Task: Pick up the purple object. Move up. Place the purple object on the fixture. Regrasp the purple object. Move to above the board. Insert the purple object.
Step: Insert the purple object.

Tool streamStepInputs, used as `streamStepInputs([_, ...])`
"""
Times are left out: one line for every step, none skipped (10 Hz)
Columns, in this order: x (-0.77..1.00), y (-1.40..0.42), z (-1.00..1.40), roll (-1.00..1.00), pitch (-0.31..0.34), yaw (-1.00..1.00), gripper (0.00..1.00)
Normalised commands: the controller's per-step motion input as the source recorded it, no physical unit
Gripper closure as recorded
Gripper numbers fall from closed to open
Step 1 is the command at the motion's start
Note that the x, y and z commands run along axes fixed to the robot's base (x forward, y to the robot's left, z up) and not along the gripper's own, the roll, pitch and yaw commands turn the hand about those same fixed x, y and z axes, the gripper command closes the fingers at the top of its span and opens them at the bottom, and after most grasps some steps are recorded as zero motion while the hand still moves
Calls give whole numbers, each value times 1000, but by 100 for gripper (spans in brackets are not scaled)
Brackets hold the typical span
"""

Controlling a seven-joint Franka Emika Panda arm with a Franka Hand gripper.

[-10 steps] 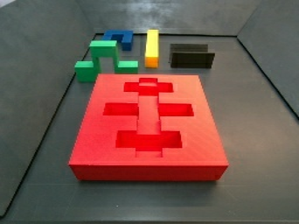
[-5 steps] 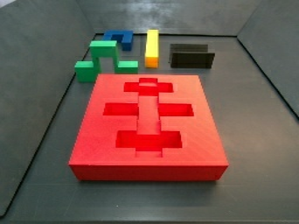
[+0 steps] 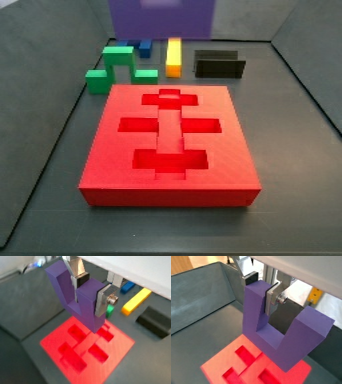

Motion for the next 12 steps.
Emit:
streamStepInputs([160, -626, -506, -150, -70, 337, 100])
streamStepInputs([146, -749, -366, -21, 0, 286, 100])
streamStepInputs([0, -391, -220, 46, 6, 89, 100])
streamStepInputs([-40, -314, -189, 143, 0, 0, 100])
streamStepInputs([183, -269, -309, 73, -16, -71, 100])
streamStepInputs([126, -206, -363, -1, -99, -246, 100])
streamStepInputs([0, -169, -417, -197, -156, -323, 100])
streamStepInputs([0, -183, -409, -176, -170, -243, 100])
streamStepInputs([226, -154, -340, -96, -156, -166, 100])
streamStepInputs([397, -34, -334, -11, -93, -106, 100])
streamStepInputs([329, 0, -431, -7, -63, 0, 100])
streamStepInputs([217, 134, -371, -30, -57, 0, 100])
